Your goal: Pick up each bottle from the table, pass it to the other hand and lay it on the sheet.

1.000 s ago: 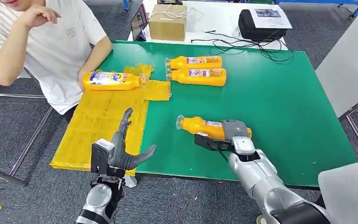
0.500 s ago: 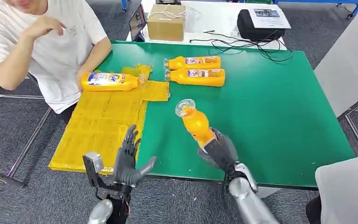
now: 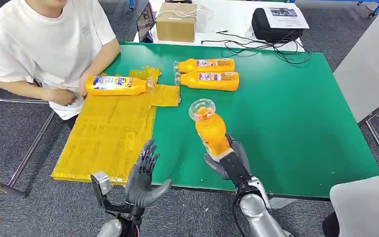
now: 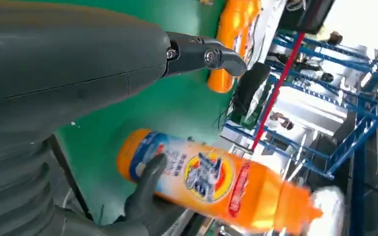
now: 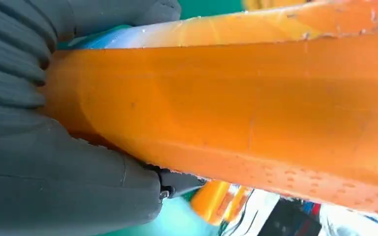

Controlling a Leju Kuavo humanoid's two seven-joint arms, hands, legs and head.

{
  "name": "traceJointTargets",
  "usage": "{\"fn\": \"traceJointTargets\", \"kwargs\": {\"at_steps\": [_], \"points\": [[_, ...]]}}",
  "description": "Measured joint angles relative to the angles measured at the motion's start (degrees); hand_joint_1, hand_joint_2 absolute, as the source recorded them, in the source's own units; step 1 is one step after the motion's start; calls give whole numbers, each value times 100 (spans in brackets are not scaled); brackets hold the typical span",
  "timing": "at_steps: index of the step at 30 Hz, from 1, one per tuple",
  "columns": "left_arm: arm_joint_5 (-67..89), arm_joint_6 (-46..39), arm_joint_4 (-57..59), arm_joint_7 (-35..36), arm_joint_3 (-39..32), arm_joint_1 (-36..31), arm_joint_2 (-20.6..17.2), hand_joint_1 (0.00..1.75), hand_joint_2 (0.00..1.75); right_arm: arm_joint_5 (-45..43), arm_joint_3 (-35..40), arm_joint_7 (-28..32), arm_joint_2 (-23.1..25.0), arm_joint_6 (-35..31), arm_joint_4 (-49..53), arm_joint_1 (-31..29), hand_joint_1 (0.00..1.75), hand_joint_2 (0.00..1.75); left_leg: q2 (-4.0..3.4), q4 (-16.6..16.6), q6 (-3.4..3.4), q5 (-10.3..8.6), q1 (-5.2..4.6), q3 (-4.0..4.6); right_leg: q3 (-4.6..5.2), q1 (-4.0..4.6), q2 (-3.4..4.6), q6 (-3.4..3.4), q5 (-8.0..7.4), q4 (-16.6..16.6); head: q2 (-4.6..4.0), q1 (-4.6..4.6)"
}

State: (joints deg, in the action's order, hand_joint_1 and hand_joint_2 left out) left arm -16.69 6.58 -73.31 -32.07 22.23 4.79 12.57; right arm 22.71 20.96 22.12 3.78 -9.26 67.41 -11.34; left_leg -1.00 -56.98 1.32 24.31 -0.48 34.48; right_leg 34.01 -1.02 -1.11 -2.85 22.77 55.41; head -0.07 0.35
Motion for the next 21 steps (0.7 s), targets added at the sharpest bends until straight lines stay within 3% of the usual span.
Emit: {"fn": "traceJointTargets", "kwargs": {"at_steps": [9, 15, 21], "points": [[511, -474, -112, 175, 339, -120, -22, 0, 175, 750, 1117, -35, 20, 618, -136, -162, 175, 175, 0, 1, -1, -1, 3, 3, 4, 2, 0, 0, 0, 1, 0, 0], [402, -479, -177, 221, 277, -160, -20, 0, 175, 929, 1722, -74, 33, 537, -258, -234, 175, 175, 0, 0, 0, -1, 2, 6, 6, 1, -1, 0, 0, 0, 0, 2], [232, -996, -184, 335, 210, -155, 79, 0, 175, 1418, 2091, -280, 33, 50, -395, -323, 175, 175, 3, 0, 0, -1, 0, 7, 6, 0, -2, 0, 0, 0, 0, 2]]}}
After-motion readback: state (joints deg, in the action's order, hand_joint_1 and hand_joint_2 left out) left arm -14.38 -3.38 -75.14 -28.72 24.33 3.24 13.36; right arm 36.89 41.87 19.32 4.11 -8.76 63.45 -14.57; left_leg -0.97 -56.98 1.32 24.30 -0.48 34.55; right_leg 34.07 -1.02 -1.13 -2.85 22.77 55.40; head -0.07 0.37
